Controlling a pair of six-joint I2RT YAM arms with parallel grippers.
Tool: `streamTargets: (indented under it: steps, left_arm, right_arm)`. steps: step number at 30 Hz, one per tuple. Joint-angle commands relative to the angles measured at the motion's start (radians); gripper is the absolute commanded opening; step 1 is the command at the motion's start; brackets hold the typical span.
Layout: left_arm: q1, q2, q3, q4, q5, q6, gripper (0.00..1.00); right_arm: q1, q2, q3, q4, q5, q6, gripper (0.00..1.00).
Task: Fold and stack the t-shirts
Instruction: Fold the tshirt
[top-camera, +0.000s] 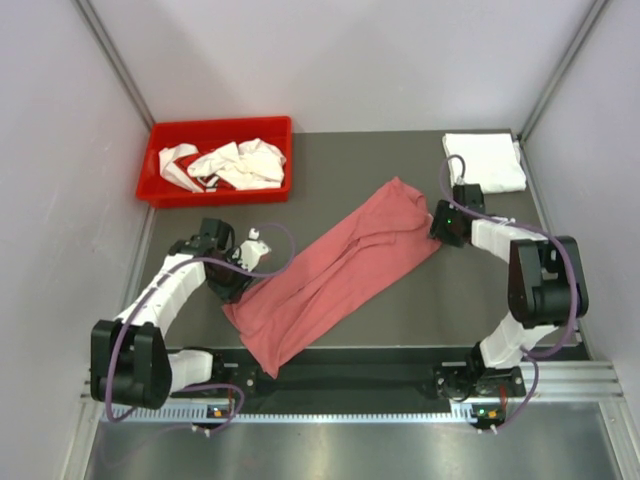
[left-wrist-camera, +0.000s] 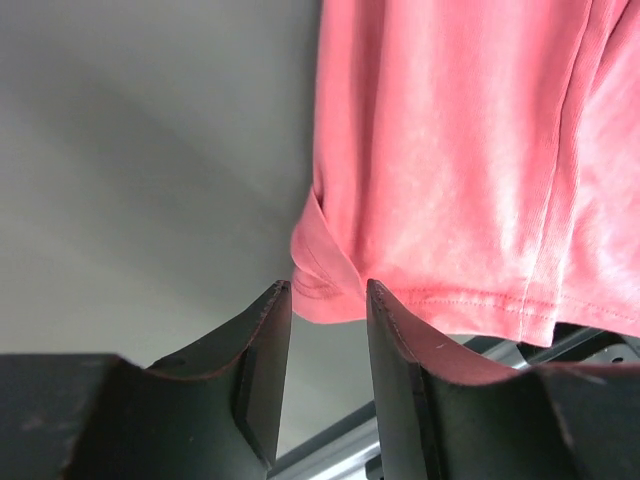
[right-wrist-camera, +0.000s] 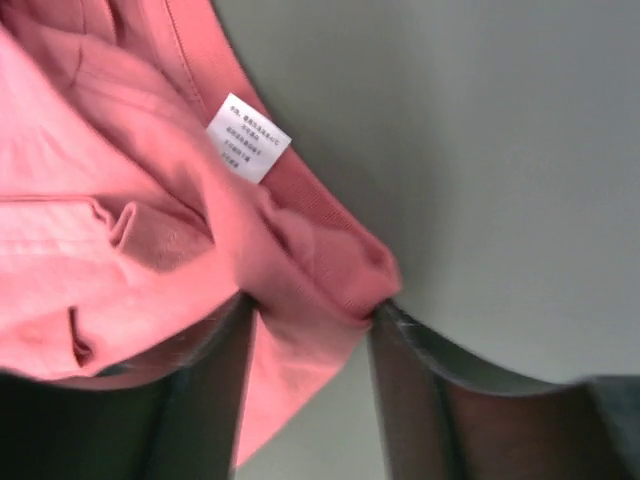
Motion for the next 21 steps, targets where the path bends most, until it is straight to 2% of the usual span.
streamTargets:
  steps: [1, 2, 3, 6, 9, 13, 17, 21]
  left_arm:
    - [0.009, 0.012, 0.036, 0.008, 0.045, 0.013, 0.41]
    - [0.011, 0.021, 0.030, 0.031, 0.044, 0.002, 0.42]
    - [0.011, 0.028, 0.024, 0.065, 0.038, -0.022, 0.43]
    - [0.011, 0.091, -0.013, 0.158, 0.031, -0.045, 0.45]
    - [-0.002, 0.148, -0.040, 0.165, 0.088, -0.041, 0.45]
    - [-0.078, 0.119, -0.086, 0.179, 0.085, -0.038, 0.41]
    - [-0.159, 0.046, -0.100, 0.191, 0.145, -0.024, 0.41]
    - [-0.186, 0.041, -0.070, 0.197, 0.234, -0.018, 0.44]
  right_arm:
    - [-0.005, 0.066, 0.031, 0.058, -0.063, 0.030, 0.46]
    - [-0.005, 0.073, 0.034, 0.066, -0.070, 0.035, 0.41]
    - [-0.005, 0.079, 0.046, 0.072, -0.073, 0.039, 0.30]
    - [-0.005, 0.132, 0.113, 0.080, -0.093, 0.043, 0.17]
    - [-0.005, 0.212, 0.219, 0.072, -0.129, 0.040, 0.09]
    - [-0.006, 0.342, 0.380, 0.042, -0.142, 0.044, 0.02]
    - [-0.002, 0.476, 0.586, 0.017, -0.198, 0.065, 0.03]
    - [0.000, 0.612, 0.843, 0.000, -0.218, 0.118, 0.04]
